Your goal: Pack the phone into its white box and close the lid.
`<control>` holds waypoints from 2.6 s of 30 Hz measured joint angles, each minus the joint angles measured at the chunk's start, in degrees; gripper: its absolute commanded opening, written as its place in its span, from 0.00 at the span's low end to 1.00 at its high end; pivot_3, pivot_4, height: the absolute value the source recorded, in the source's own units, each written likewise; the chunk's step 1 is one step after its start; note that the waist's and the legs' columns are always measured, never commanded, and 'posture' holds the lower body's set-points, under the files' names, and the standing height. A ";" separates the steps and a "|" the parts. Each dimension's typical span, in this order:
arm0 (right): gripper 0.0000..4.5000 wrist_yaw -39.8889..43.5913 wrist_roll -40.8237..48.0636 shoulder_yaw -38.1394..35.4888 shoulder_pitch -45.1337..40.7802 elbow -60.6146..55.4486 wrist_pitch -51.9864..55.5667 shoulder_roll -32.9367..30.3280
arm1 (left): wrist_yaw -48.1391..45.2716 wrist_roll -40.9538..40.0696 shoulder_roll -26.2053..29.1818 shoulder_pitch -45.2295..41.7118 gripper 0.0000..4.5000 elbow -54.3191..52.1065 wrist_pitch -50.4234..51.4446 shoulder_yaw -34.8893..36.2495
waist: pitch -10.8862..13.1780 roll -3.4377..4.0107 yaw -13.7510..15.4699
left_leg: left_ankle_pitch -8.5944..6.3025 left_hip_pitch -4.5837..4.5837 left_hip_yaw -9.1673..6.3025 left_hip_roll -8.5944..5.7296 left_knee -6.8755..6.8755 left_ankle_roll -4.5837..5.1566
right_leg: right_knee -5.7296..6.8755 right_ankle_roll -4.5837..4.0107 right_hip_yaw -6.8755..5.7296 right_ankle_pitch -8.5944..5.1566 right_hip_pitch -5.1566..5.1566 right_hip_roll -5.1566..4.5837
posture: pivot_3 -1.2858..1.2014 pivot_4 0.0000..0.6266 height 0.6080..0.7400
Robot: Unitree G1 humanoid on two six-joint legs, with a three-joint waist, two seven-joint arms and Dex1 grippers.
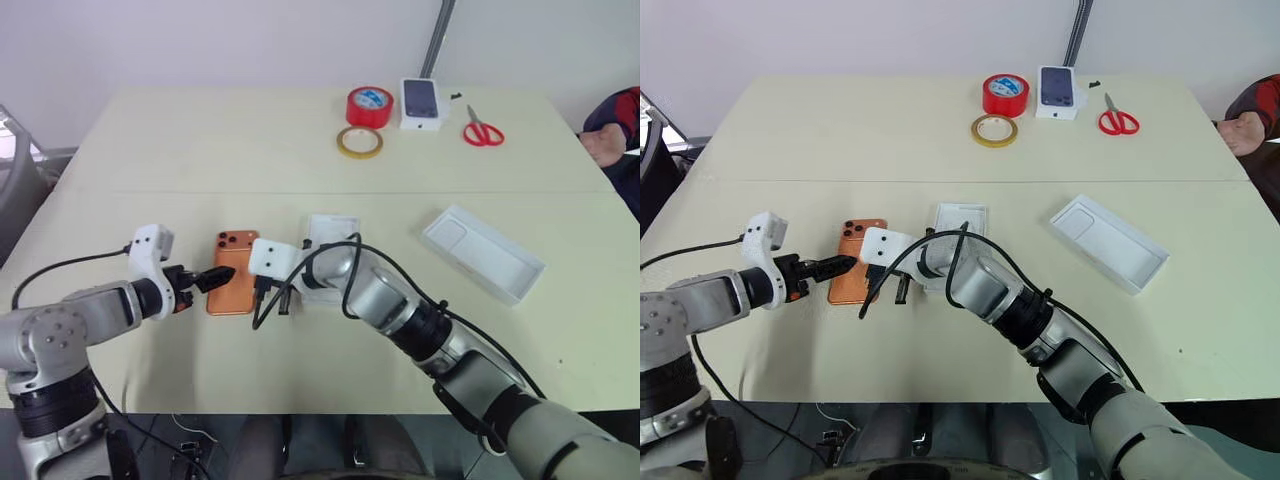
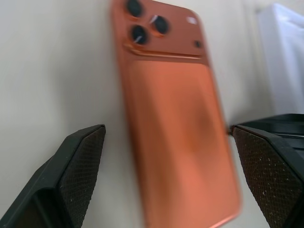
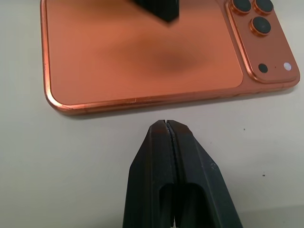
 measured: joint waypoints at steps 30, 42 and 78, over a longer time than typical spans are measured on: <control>0.00 -0.07 -0.71 -0.91 1.30 -2.66 0.31 -3.45 | 12.86 -11.90 -9.94 -4.62 0.80 6.22 2.55 5.01 | -0.08 -0.01 0.18 | 0.02 0.02 -0.11 -0.09 0.03 -0.03 | -0.06 0.01 -0.09 0.00 0.10 -0.07 | 0.52 0.24 1.00; 0.00 0.57 -1.25 -1.31 1.50 -6.43 1.43 -5.00 | 17.74 -15.68 -11.50 -5.29 0.28 12.68 2.56 10.89 | -0.06 -0.05 -0.03 | 0.03 -0.02 -0.11 -0.08 0.00 -0.06 | -0.06 0.00 -0.08 0.00 0.03 -0.05 | 0.52 0.24 1.00; 0.00 5.86 21.29 -41.49 28.22 -27.84 -1.13 -35.60 | 38.06 -43.78 -20.64 -4.73 0.00 17.59 -26.50 -15.97 | 0.02 -0.24 0.40 | 0.01 0.02 -0.02 0.01 0.09 0.00 | -0.30 0.02 0.03 0.01 0.28 0.09 | 0.52 0.24 1.00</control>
